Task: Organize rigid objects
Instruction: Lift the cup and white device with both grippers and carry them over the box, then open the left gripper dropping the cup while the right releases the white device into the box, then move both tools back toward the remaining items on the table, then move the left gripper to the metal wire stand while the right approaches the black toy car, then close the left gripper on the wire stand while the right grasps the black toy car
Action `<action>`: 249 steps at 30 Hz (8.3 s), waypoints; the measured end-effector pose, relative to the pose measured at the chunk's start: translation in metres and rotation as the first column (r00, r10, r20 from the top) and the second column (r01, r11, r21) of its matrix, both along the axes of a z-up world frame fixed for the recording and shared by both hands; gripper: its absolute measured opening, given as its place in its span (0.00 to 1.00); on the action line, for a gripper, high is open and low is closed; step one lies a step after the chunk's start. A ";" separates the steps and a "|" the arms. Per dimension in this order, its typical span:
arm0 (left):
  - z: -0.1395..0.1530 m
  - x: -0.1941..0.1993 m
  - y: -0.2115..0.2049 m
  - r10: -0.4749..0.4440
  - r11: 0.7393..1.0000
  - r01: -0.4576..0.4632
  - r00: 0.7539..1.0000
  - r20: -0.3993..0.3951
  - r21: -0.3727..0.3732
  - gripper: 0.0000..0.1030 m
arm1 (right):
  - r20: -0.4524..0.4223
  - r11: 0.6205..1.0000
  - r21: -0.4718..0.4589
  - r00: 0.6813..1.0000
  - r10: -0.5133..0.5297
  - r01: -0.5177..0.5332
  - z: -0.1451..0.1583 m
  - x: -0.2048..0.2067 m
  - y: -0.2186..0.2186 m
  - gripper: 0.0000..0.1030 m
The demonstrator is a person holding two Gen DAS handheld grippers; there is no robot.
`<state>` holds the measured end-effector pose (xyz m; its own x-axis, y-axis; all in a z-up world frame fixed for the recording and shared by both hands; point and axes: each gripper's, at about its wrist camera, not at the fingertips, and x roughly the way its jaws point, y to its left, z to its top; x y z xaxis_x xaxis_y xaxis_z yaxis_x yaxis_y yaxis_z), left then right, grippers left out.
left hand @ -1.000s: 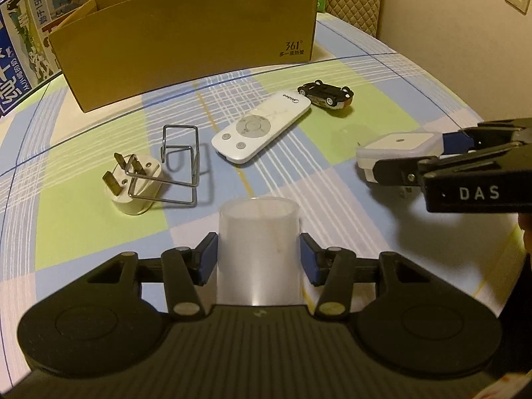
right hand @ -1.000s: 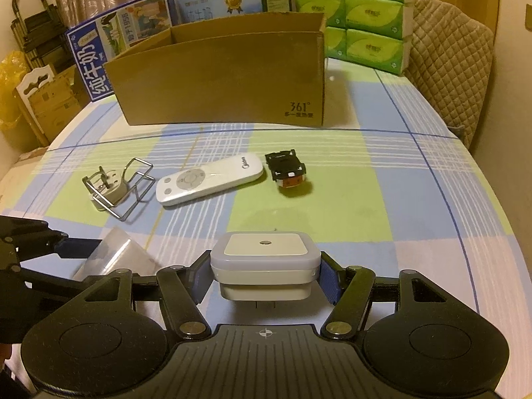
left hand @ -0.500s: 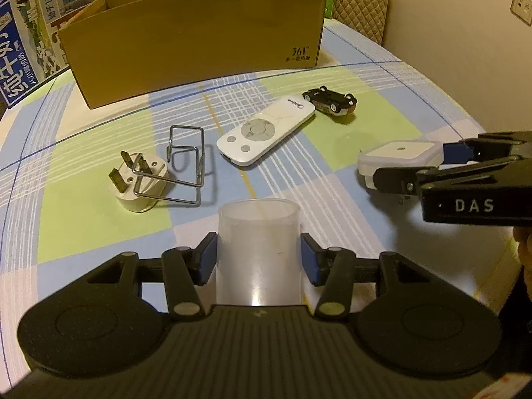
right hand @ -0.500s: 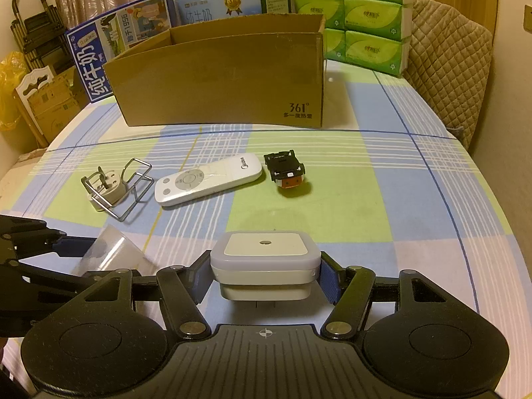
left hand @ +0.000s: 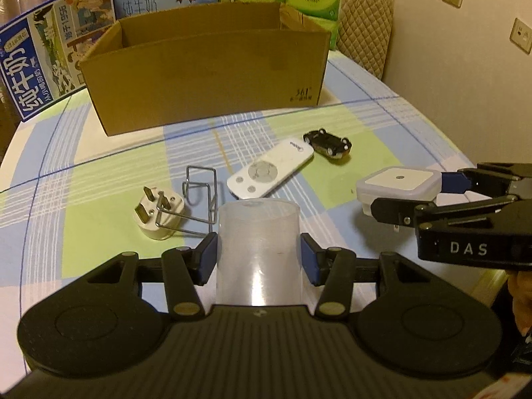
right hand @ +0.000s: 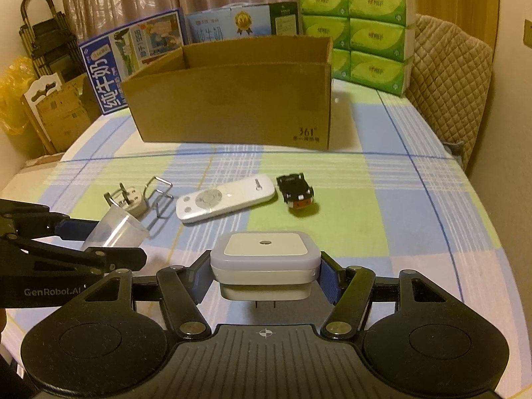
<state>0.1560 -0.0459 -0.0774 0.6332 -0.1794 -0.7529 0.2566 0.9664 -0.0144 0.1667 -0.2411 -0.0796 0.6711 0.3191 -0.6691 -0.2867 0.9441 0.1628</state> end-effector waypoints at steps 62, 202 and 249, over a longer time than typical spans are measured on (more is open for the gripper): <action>0.113 0.255 0.060 0.097 0.995 -0.098 0.990 0.105 0.009 0.46 | 0.069 0.999 0.045 0.997 -0.026 0.023 0.122 0.248 0.032 0.59; 0.046 -0.046 0.049 0.180 0.983 -0.176 0.979 0.100 -0.047 0.64 | -0.050 0.983 0.141 0.992 -0.114 0.120 0.062 -0.047 -0.035 0.76; -0.046 0.040 0.000 0.011 0.952 -0.072 0.980 0.201 0.299 0.48 | -0.129 0.988 0.094 0.985 -0.113 0.126 -0.013 0.056 -0.025 0.76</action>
